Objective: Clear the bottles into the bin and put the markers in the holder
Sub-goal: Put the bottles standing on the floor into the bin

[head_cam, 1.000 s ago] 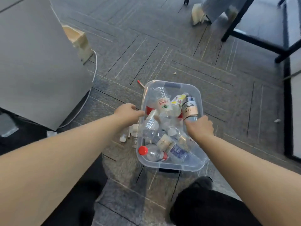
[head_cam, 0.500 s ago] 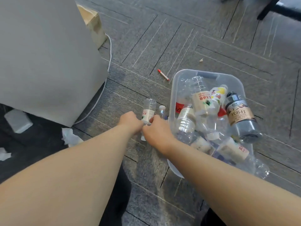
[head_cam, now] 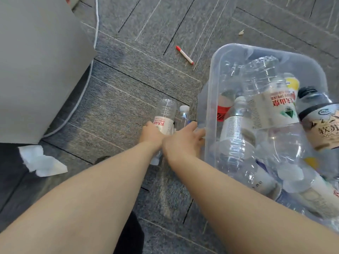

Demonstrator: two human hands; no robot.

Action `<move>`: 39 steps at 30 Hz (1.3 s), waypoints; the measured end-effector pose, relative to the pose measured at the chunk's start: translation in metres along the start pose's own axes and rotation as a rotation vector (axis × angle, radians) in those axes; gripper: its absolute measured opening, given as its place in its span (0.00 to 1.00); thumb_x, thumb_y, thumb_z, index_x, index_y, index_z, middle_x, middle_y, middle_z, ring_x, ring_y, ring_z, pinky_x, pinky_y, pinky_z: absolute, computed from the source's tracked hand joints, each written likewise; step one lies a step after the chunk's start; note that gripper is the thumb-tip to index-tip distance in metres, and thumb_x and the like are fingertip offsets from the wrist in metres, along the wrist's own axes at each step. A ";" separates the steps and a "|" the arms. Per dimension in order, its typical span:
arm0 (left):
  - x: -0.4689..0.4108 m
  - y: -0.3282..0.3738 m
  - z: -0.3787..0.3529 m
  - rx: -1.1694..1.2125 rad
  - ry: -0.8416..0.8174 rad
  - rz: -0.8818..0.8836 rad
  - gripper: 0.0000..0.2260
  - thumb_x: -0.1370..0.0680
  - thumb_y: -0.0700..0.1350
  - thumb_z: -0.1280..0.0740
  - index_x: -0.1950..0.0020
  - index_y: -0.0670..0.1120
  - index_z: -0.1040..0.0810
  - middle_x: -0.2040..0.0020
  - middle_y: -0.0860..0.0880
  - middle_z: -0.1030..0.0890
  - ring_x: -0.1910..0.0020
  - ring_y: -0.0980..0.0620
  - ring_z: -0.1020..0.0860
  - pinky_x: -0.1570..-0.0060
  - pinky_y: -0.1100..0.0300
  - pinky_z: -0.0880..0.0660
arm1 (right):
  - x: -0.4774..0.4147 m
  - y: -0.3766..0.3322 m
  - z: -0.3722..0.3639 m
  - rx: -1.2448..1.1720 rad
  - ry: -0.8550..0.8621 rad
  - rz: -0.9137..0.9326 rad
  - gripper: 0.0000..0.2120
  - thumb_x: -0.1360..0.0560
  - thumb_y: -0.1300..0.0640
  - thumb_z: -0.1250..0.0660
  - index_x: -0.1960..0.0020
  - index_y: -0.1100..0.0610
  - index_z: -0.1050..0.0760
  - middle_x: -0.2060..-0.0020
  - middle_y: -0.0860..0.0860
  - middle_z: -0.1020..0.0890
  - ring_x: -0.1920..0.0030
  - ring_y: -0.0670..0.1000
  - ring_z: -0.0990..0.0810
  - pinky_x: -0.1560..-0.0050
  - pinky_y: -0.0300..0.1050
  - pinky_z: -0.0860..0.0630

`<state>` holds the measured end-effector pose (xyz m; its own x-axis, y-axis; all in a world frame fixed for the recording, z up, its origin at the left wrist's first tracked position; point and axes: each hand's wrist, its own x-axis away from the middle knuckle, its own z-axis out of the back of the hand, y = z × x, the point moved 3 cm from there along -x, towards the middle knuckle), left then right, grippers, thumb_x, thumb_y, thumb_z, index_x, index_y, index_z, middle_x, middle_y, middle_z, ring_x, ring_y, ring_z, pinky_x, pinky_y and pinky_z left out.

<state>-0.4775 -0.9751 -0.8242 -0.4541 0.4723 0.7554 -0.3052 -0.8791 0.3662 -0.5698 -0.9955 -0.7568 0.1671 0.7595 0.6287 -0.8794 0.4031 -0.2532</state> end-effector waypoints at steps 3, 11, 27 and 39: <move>-0.008 -0.014 0.022 -0.019 0.039 0.021 0.34 0.34 0.53 0.24 0.35 0.40 0.33 0.42 0.41 0.23 0.46 0.41 0.22 0.51 0.53 0.25 | -0.005 -0.002 -0.012 0.004 -0.018 -0.039 0.36 0.28 0.57 0.34 0.26 0.59 0.49 0.30 0.60 0.42 0.32 0.61 0.37 0.34 0.53 0.33; -0.035 -0.046 0.083 0.224 0.084 -0.038 0.31 0.34 0.53 0.25 0.36 0.42 0.31 0.46 0.46 0.21 0.52 0.47 0.20 0.54 0.51 0.20 | -0.047 0.006 -0.048 -0.082 -0.037 -0.245 0.41 0.28 0.57 0.31 0.25 0.61 0.52 0.28 0.61 0.40 0.30 0.62 0.36 0.33 0.54 0.34; 0.128 0.049 0.207 0.233 0.316 -0.119 0.30 0.30 0.52 0.26 0.33 0.41 0.32 0.42 0.43 0.24 0.47 0.42 0.24 0.54 0.56 0.31 | 0.090 -0.072 0.112 -0.302 -0.120 0.160 0.36 0.33 0.52 0.27 0.32 0.62 0.40 0.40 0.57 0.24 0.42 0.59 0.23 0.46 0.50 0.24; 0.293 0.138 0.121 0.435 0.066 -0.163 0.33 0.29 0.49 0.26 0.30 0.39 0.35 0.38 0.41 0.25 0.49 0.43 0.24 0.51 0.52 0.23 | 0.147 0.070 0.322 -0.297 0.058 0.200 0.23 0.31 0.51 0.29 0.41 0.63 0.27 0.47 0.59 0.25 0.50 0.57 0.27 0.50 0.49 0.27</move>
<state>-0.5514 -0.9656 -0.4871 -0.4856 0.5971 0.6384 -0.0040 -0.7318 0.6815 -0.7507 -1.0202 -0.4453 0.0372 0.8629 0.5041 -0.7311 0.3673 -0.5749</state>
